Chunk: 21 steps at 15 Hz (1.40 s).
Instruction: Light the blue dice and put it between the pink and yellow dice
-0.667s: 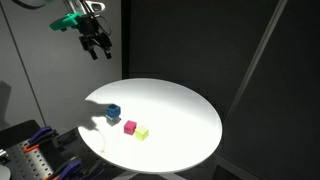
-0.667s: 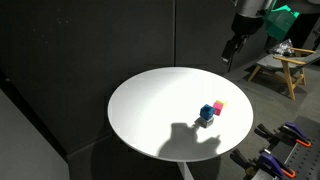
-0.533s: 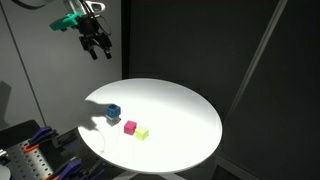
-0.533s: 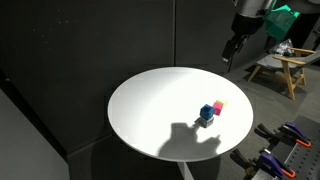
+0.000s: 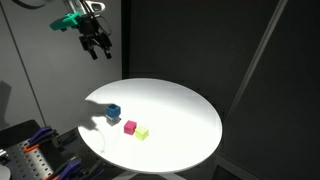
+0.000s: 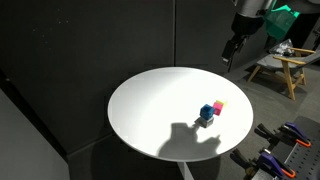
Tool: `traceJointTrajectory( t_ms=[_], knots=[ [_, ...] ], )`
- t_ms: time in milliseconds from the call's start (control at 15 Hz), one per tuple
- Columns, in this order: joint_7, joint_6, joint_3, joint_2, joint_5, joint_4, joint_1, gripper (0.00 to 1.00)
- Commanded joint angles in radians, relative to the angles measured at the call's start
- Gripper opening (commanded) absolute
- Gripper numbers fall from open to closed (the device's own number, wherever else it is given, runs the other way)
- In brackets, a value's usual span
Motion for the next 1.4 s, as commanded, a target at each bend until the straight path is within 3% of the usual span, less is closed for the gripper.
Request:
traceJointTrajectory(
  t_ms=[0, 400, 867, 1333],
  knots=[
    [-0.006, 0.006, -0.03, 0.015, 0.0, 0.006, 0.023, 1.0],
    [-0.087, 0.016, -0.107, 0.042, 0.063, 0.023, 0.054, 1.0],
    [-0.336, 0.003, -0.232, 0.081, 0.256, 0.046, 0.106, 1.0],
    [-0.401, 0.01, -0.244, 0.199, 0.334, 0.091, 0.11, 1.0]
  ],
)
